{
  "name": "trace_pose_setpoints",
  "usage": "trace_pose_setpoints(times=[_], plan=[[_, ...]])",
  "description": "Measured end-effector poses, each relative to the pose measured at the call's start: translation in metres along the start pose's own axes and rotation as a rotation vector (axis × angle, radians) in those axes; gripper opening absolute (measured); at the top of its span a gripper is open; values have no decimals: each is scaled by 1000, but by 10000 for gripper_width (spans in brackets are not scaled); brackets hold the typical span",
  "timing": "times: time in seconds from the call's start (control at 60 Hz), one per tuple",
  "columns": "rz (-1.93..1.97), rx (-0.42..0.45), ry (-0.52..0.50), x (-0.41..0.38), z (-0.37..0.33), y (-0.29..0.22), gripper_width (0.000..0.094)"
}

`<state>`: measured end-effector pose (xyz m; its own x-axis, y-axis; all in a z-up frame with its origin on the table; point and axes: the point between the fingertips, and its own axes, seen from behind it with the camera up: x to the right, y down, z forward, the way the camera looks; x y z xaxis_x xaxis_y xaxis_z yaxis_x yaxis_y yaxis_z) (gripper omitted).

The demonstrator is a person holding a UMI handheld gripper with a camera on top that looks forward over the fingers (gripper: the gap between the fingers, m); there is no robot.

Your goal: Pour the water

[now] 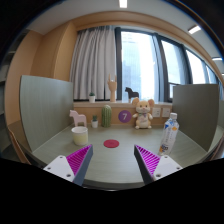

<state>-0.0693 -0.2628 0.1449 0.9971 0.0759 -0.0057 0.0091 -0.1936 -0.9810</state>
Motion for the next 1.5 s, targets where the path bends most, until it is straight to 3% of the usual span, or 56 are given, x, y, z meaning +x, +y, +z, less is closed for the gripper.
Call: trace_pose_setpoints(times=[0.217, 0.383, 0.783, 0.833, 0.95, 1.167, 1.5], plan=[[9, -1, 192, 119, 8, 41, 836], [52, 32, 276, 189, 19, 35, 832], [52, 72, 252, 244, 109, 1, 820], [65, 70, 245, 244, 118, 2, 775], [75, 79, 255, 251, 130, 3, 525], [-2, 110, 281, 244, 133, -1, 345], [-167, 77, 260, 217, 152, -12, 344]])
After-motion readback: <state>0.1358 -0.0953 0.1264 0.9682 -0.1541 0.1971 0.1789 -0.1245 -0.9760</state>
